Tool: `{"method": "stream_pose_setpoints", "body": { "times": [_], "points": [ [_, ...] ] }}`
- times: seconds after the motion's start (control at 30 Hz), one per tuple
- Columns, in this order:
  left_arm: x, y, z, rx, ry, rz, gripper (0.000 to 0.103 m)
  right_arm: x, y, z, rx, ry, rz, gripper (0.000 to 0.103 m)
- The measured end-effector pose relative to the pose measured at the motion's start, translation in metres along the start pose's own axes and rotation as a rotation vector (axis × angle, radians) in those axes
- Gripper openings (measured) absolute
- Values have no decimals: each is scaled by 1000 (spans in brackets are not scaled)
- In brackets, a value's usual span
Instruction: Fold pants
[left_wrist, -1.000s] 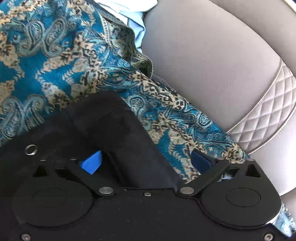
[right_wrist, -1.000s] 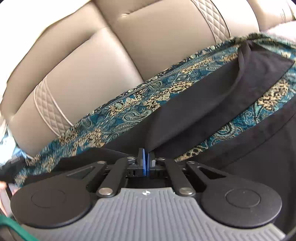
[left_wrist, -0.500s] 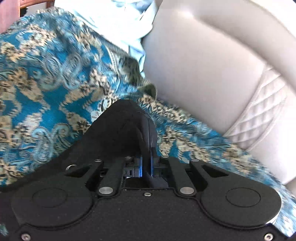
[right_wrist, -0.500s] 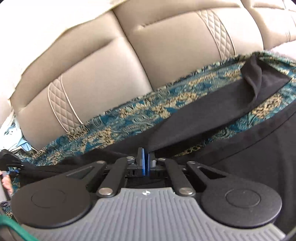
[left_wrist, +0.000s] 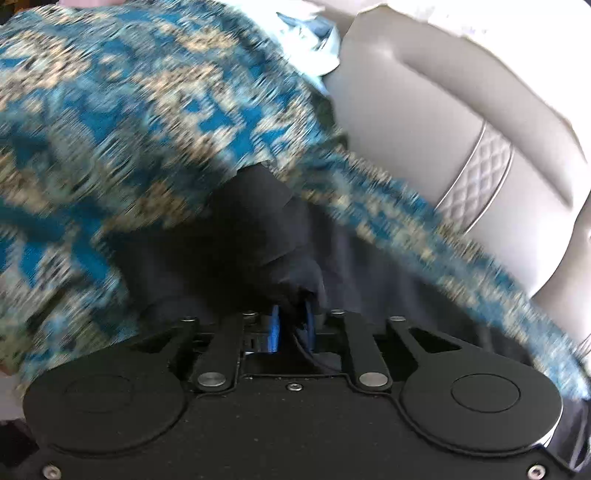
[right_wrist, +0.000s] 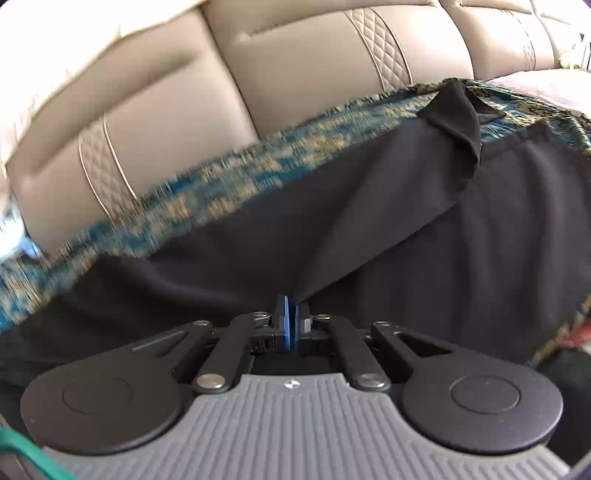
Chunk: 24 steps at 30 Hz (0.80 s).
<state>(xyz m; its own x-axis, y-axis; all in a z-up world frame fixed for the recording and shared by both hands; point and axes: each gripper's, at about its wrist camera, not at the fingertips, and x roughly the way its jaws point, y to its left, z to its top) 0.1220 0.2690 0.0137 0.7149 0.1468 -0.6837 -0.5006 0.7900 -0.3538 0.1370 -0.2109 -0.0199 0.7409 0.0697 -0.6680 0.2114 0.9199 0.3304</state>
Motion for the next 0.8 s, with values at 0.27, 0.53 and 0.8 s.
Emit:
{"method": "stream_pose_setpoints", "body": {
  "times": [0.27, 0.53, 0.8],
  "points": [
    [-32, 28, -20, 8, -45, 16, 60, -4, -1, -18, -45, 34, -51, 6],
    [-14, 33, -3, -25, -76, 52, 71, -5, 3, -28, -75, 53, -67, 6],
    [-22, 26, 3, 111, -141, 184, 12, -8, 7, -38, -98, 70, -55, 7]
  ]
}}
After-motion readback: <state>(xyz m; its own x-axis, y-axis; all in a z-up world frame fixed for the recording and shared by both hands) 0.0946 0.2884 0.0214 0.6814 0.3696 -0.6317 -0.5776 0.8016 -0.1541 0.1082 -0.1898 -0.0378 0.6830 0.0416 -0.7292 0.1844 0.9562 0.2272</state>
